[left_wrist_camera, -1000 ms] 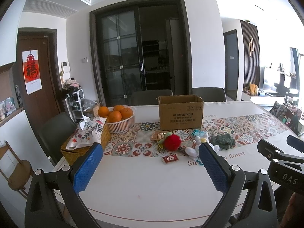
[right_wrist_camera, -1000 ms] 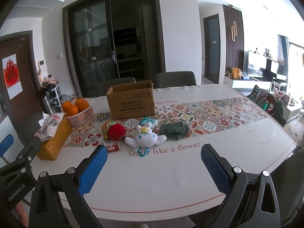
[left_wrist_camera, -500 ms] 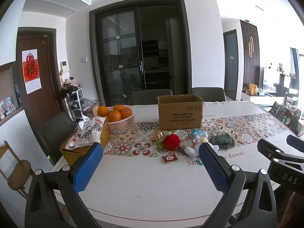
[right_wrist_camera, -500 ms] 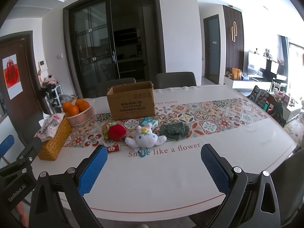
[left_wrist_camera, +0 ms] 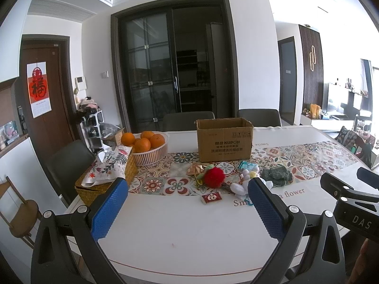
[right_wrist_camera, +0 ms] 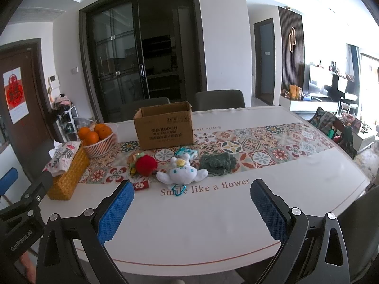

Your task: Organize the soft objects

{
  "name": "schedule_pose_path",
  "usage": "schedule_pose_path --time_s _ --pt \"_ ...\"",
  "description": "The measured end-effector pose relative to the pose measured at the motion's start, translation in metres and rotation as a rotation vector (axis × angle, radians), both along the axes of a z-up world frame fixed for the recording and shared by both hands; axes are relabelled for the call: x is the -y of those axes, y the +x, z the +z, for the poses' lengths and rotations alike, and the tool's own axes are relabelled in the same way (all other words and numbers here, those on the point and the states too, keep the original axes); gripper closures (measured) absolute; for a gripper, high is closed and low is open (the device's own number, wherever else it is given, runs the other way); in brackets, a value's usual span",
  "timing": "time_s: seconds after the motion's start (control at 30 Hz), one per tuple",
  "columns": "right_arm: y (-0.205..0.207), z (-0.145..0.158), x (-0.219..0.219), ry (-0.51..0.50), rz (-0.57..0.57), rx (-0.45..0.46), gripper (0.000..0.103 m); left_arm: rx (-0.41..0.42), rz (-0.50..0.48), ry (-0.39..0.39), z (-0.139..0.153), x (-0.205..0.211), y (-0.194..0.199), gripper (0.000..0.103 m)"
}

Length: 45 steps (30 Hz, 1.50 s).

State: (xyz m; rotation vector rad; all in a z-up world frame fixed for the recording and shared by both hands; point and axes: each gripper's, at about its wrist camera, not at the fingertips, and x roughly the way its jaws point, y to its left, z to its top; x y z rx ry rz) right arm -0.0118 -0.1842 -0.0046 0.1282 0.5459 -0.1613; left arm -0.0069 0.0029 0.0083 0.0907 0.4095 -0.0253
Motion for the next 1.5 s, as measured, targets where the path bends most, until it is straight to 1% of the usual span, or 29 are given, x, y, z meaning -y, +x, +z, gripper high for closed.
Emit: schedule_pose_path --time_s 0.57,0.9,0.93,1.07,1.3,1.5 --pt "0.0 -0.001 0.0 0.0 -0.001 0.001 0.003 -0.001 -0.002 -0.001 0.001 0.0 0.0 0.0" --pt "0.003 0.002 -0.003 0.004 0.0 -0.005 0.003 -0.009 -0.011 0.001 -0.006 0.004 0.0 0.0" --pt "0.0 -0.003 -0.002 0.006 0.003 -0.007 0.003 -0.011 -0.011 0.002 -0.007 0.003 0.0 0.0" --pt "0.004 -0.011 0.0 0.015 0.008 -0.025 0.003 -0.036 -0.016 0.006 -0.014 0.004 0.005 0.0" --pt "0.022 -0.031 0.0 0.022 0.024 -0.074 0.003 -0.1 -0.038 0.013 -0.035 0.001 0.027 0.0" --pt "0.047 -0.045 0.0 0.037 0.042 -0.128 0.003 -0.166 -0.046 -0.015 -0.049 -0.002 0.053 0.0"
